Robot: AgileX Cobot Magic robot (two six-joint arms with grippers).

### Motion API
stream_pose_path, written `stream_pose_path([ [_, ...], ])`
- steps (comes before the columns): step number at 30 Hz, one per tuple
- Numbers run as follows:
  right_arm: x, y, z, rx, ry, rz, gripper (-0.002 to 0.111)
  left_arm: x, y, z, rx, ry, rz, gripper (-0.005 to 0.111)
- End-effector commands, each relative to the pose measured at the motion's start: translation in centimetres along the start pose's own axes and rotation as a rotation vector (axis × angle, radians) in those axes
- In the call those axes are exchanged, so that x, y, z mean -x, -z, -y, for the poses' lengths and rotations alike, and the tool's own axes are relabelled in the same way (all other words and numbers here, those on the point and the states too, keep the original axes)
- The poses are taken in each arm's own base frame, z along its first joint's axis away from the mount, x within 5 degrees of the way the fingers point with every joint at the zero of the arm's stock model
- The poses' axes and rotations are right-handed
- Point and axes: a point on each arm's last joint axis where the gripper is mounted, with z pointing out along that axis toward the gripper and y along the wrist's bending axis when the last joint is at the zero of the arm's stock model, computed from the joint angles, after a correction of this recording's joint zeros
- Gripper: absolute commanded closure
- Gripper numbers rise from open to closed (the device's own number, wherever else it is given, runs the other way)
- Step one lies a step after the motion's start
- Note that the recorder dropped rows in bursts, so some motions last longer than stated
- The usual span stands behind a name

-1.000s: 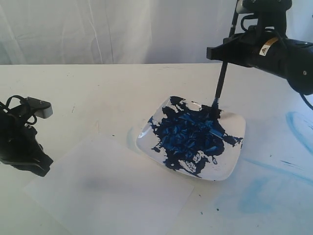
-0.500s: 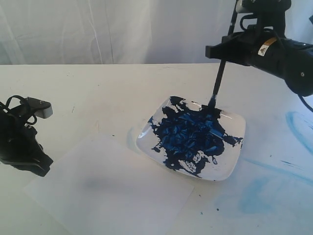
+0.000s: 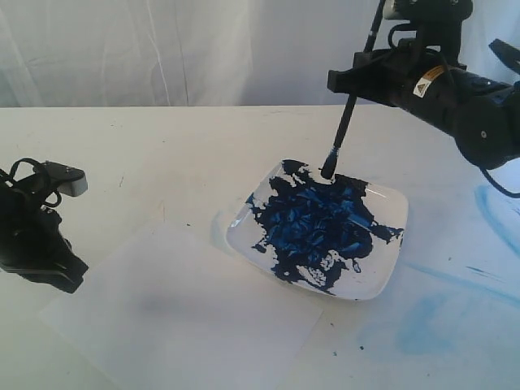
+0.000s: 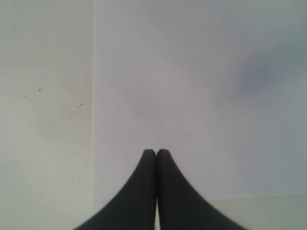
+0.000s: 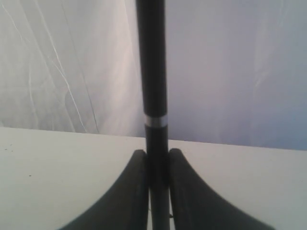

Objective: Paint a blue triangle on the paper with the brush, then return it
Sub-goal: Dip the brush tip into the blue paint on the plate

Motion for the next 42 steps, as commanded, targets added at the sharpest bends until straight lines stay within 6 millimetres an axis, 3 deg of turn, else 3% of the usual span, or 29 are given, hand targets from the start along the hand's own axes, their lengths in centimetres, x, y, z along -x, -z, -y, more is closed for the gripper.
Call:
stream_pose_path([
  [1,-0.5,0.1,0.0,-0.004,0.001,-0.046,0.108,-0.2,-0.1,0.3,-0.02,0.005,-0.012,0.107],
  [9,-1.6,0.2,0.2,-0.029,0.011,-0.18,0.108,-0.2,-0.1,0.3,-0.02,0.005,-0.012,0.107],
  [16,0.3,1.9,0.0,-0.027,0.053,-0.185,0.108,-0.2,-0.1,0.3,-0.02,0.005,-0.012,0.107],
  [20,1.8,3.8,0.0,-0.05,0.054,-0.239,0.108,-0.2,-0.1,0.3,-0.02,0.005,-0.012,0.107],
  [25,1.6,4.9,0.1,-0.073,0.054,-0.326,0.108,-0.2,-0.1,0.3,-0.02,0.005,-0.012,0.107],
  [29,-0.1,5.2,-0.9,-0.031,0.058,-0.317,0.108,-0.2,-0.1,0.3,-0.02,0.005,-0.012,0.107],
  [42,0.1,5.3,-4.9,0.094,0.028,-0.238,0.108,-0.2,-0.1,0.3,-0.02,0.005,-0.012,0.107],
])
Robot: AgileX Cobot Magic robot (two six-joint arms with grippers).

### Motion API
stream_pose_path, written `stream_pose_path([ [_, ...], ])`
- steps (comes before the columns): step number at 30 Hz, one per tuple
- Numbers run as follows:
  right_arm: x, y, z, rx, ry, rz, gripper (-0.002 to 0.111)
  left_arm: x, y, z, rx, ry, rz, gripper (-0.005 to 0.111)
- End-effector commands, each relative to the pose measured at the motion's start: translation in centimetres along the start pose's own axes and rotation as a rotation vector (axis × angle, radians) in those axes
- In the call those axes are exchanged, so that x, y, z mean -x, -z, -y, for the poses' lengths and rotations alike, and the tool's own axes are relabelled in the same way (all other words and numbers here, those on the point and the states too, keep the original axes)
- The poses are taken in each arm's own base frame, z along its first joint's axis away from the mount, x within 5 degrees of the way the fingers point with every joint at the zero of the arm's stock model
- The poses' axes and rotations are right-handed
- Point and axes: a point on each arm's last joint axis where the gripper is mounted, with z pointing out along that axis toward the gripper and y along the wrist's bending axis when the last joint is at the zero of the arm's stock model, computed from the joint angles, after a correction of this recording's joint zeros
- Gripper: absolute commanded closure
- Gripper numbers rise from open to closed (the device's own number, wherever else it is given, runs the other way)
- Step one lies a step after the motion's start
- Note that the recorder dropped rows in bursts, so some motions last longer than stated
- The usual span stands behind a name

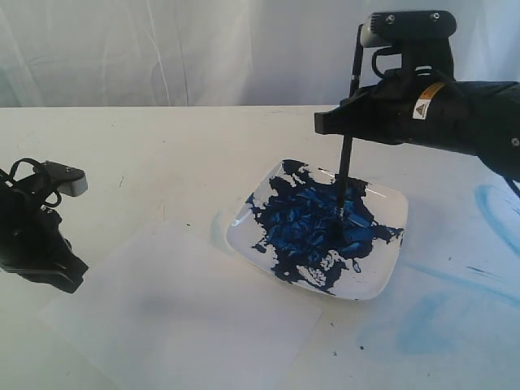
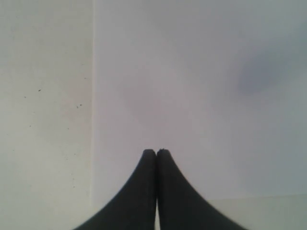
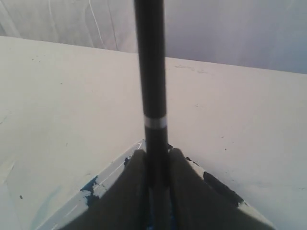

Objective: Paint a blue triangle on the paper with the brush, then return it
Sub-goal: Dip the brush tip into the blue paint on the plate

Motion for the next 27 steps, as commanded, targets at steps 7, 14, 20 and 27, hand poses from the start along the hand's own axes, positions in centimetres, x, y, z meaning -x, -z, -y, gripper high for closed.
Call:
stream_pose_path([
  [7,0.3,0.2,-2.7,0.092,-0.086,0.059,0.108,-0.2,-0.1,0.3,-0.02,0.005,-0.012,0.107],
  [14,-1.0,0.1,-2.4,0.053,-0.081,-0.073,0.108,-0.2,-0.1,0.3,-0.017,0.005,-0.009,0.107],
  [20,-0.1,0.6,-2.6,0.071,-0.099,-0.004,0.108,-0.2,-0.1,0.3,-0.018,0.005,-0.011,0.107],
  [27,0.0,1.0,-3.0,0.081,-0.147,-0.014,0.108,-0.2,-0.1,0.3,-0.022,0.008,-0.01,0.107],
])
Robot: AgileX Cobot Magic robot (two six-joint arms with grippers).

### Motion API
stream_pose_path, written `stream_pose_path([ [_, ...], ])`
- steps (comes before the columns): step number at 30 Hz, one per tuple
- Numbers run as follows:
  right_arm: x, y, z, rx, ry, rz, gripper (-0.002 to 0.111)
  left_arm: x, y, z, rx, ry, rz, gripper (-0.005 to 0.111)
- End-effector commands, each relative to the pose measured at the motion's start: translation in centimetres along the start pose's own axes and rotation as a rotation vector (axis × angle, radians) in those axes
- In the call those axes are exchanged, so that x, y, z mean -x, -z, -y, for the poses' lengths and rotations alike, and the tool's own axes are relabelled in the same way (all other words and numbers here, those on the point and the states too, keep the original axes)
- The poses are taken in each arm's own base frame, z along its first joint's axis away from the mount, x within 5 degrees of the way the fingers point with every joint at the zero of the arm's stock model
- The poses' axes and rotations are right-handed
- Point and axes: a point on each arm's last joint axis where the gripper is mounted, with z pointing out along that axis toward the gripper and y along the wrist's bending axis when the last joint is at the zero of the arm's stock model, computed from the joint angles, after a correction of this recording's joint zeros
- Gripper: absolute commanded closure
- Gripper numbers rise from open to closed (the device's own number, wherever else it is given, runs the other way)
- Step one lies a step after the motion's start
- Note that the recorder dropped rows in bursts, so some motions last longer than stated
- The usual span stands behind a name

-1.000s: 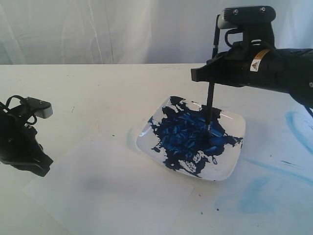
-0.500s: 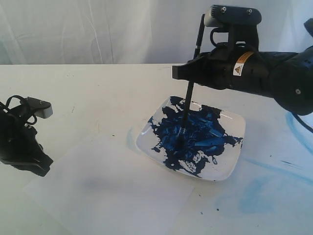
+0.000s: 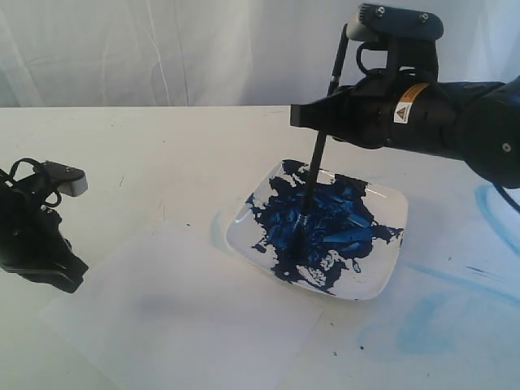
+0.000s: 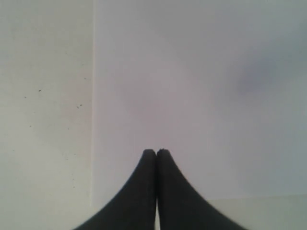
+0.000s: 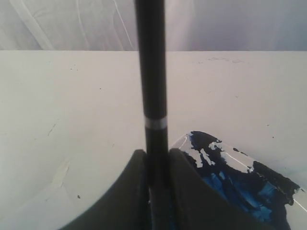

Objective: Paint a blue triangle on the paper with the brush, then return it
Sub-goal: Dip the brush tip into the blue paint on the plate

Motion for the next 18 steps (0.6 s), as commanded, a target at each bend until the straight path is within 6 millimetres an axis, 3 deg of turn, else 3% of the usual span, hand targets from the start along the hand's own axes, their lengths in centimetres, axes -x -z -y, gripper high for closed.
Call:
stream_pose_path([
  [1,-0.4,0.1,-0.6,0.016,-0.016,-0.015,0.108,-0.2,-0.1,0.4,-0.024,0.01,-0.011,0.107],
  [11,-1.2,-1.0,-0.7,0.024,0.072,-0.03,0.108,-0.2,-0.1,0.4,-0.024,0.01,-0.011,0.107],
  [14,-0.5,-0.8,-0.9,0.043,0.129,0.029,0.108,-0.2,-0.1,0.4,-0.026,0.009,-0.013,0.107],
  [18,1.4,0.9,-1.5,0.066,0.128,0.128,0.108,-0.1,0.6,0.7,-0.05,-0.007,-0.036,0.107],
])
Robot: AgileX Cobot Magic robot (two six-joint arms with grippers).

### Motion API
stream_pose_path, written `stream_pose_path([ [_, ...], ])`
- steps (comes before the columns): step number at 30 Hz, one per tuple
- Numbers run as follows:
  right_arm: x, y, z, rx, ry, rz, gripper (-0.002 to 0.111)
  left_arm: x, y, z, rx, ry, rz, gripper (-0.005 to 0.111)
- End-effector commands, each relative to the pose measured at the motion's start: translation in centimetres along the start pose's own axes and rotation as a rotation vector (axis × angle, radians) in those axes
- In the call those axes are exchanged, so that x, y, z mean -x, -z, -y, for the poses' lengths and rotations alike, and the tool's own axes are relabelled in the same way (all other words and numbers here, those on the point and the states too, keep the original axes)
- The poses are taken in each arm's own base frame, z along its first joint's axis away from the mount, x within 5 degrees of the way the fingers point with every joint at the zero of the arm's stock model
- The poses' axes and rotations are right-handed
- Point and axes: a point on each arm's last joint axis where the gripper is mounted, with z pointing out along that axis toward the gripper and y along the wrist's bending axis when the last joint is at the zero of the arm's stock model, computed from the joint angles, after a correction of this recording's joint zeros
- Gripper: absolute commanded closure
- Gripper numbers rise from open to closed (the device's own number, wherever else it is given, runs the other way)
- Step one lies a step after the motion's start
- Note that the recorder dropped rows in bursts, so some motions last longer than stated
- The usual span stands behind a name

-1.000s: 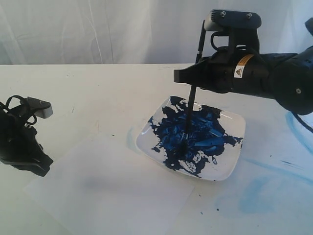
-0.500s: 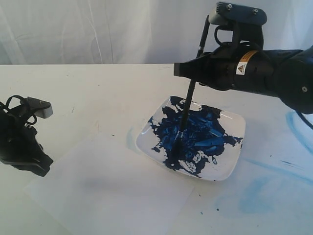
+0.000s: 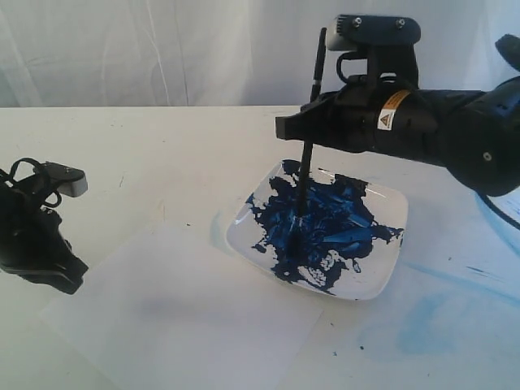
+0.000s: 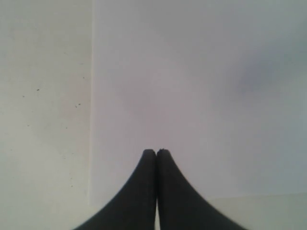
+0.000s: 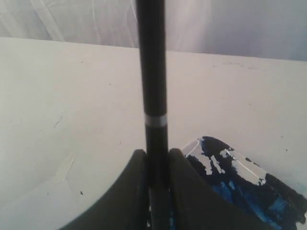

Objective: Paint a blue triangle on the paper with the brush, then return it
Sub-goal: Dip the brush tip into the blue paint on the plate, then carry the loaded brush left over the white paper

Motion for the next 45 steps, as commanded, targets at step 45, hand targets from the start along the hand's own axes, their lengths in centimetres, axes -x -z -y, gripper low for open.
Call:
stream_pose_path([
  [45,-1.1,0.3,-11.6,0.431,0.041,0.198,0.108,-1.9,-3.0,-0.2,-0.019,0.05,-0.074,0.107],
])
